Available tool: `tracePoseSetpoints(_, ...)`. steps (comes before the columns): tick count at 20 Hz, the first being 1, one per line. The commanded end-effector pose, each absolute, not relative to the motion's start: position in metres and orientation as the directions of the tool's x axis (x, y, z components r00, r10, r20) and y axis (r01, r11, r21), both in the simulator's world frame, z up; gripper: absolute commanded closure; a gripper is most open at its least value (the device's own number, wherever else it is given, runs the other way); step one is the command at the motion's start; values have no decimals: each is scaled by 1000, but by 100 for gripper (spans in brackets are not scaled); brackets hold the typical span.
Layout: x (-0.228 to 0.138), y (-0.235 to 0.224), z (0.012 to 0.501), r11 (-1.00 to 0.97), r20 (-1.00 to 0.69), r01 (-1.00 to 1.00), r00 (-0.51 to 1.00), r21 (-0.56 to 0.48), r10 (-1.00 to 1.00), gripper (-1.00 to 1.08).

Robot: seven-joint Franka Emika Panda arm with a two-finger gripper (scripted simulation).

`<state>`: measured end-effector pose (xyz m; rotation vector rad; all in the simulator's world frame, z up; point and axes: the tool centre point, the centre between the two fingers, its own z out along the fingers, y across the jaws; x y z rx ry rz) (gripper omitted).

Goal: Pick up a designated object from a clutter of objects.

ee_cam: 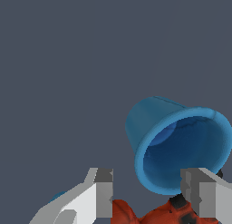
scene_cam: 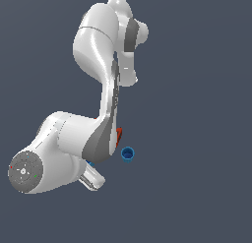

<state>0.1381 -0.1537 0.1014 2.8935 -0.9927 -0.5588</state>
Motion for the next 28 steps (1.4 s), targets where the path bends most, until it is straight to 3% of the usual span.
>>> tracePoseSetpoints(1,138,-154,101,-796,-324,-588,732,144,-600,-20)
tracePoseSetpoints(18,128,-151,73,-795,-324,-589,731,145,-601,-20)
tracePoseSetpoints(19,128,-151,73,-795,-324,-589,731,145,-601,108)
tracePoseSetpoints(28,128,-151,73,-795,-324,-589,731,145,-601,108)
